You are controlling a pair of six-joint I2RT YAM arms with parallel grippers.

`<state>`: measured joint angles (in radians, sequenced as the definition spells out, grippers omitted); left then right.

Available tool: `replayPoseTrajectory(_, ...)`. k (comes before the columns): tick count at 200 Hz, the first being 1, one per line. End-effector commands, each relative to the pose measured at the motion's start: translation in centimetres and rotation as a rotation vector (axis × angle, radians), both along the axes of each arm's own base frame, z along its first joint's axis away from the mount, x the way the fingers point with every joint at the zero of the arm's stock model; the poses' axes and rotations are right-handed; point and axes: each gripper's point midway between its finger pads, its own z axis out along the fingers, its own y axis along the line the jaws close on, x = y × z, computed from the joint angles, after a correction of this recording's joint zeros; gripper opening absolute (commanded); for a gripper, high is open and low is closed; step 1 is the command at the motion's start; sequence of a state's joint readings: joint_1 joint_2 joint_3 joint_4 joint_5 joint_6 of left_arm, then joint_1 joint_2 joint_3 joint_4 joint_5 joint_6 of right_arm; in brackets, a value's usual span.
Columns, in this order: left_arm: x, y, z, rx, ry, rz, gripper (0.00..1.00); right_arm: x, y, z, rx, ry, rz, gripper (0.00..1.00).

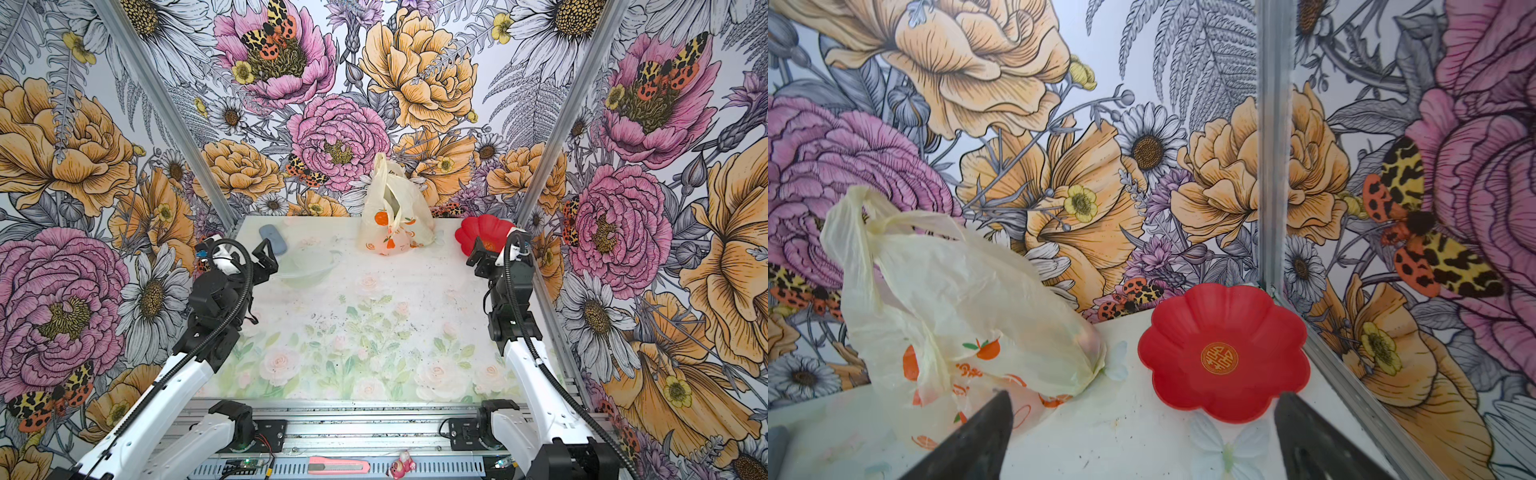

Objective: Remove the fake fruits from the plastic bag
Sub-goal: 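Reach the right gripper to the bag handle while the left arm advances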

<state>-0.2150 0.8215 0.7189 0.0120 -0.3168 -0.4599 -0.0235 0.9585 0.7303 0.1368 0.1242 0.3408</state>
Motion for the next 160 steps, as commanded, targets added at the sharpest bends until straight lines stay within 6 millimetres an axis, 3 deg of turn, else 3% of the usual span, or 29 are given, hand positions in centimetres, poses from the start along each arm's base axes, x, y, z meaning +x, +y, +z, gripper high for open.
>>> replayPoseTrajectory(1, -1.3, 1.8, -5.2, -0.225, 0.141, 0.034, 0.99, -1.4, -1.5, -3.4, 0.131, 0.134, -0.074, 0.99)
replayPoseTrajectory(27, -0.5, 0.1, -4.7, -0.316, 0.0, -0.182, 0.99, -0.2, -0.8, -2.8, 0.25, 0.084, 0.08, 0.99)
replayPoseTrajectory(53, 0.7, -0.6, -6.0, -0.193, 0.143, -0.107, 0.99, 2.8, 1.7, -2.5, 0.263, 0.121, 0.223, 0.98)
replayPoseTrajectory(74, 2.0, -3.8, -5.8, -0.134, 0.139, -0.199, 0.99, 5.1, 3.9, -2.2, 0.235, 0.127, 0.276, 0.97)
replayPoseTrajectory(126, 4.5, -11.9, -7.5, 0.011, 0.22, -0.398, 0.99, 12.4, 10.9, -1.3, 0.075, 0.13, 0.372, 0.98)
replayPoseTrajectory(160, 5.1, -15.2, -8.7, 0.057, 0.252, -0.481, 0.98, 17.2, 16.0, -1.9, 0.041, 0.127, 0.49, 0.96)
